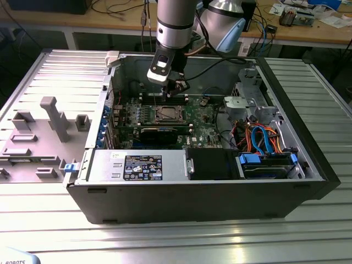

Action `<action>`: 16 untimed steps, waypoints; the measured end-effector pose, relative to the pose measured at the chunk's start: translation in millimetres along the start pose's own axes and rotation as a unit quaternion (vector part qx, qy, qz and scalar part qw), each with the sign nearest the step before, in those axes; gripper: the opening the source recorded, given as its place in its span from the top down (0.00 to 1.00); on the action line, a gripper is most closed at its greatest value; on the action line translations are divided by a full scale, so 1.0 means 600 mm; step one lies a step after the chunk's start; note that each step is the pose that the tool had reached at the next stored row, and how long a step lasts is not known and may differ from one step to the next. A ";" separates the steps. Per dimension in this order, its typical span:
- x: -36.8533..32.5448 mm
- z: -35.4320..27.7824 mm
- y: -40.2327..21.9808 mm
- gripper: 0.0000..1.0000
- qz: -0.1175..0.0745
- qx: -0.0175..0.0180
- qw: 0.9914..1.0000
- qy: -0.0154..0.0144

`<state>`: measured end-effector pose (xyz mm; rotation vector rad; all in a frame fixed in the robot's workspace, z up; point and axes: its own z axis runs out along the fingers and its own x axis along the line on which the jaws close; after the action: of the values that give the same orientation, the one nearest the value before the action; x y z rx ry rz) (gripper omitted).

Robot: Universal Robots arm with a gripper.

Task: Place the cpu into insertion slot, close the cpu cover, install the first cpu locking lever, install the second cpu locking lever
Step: 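Install the first cpu locking lever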

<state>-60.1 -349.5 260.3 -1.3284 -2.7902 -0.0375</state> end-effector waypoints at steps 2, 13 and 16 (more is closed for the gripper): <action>0.000 0.000 0.000 0.89 -0.003 0.000 1.000 0.000; 0.000 0.000 0.000 0.89 -0.009 0.000 1.000 0.001; 0.000 0.000 0.000 0.89 -0.010 0.000 1.000 0.001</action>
<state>-60.1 -349.7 260.3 -1.3007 -2.8022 -0.0390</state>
